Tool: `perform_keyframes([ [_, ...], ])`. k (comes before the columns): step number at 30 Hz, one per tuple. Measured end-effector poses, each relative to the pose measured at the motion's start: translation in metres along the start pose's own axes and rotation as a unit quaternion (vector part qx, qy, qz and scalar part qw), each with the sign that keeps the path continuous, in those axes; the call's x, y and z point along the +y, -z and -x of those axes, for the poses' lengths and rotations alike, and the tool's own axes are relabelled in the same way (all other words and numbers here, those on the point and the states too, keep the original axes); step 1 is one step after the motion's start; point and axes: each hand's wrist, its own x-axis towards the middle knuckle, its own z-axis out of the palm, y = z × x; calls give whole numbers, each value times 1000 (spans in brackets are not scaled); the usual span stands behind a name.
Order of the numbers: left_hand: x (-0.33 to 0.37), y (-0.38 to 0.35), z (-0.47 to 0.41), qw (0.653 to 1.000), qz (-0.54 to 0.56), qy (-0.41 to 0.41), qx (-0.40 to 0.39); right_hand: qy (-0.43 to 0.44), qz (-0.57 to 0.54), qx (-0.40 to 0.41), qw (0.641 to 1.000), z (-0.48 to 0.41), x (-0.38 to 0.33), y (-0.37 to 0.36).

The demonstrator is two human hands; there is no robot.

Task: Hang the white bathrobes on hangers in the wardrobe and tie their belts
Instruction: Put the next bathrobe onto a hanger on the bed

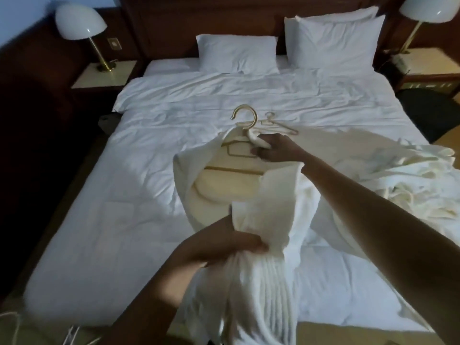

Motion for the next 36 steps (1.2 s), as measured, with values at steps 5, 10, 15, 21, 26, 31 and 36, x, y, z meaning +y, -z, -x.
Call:
perform_keyframes([
  [5, -103, 9, 7, 978, -137, 153, 36, -13, -91, 49, 995, 28, -8, -27],
  [10, -137, 61, 18, 915, -316, 99, 230, 16, -137, 77, 988, 64, -17, -57],
  [15, -77, 117, 23, 714, -521, -165, 438, 114, -166, 49, 978, 94, -36, -50],
  [21, -27, 133, 30, 806, -406, -250, 351, 128, -174, -2, 976, 131, -53, -17],
  [26, -42, 160, 32, 804, -403, -236, 368, -84, -44, -87, 992, 160, 10, -44],
  [31, -80, 166, 20, 830, -398, -173, 352, -169, -42, -121, 977, 192, 77, -82],
  [36, -76, 167, -7, 833, -369, -147, 385, -202, 101, 4, 974, 177, 118, -94],
])
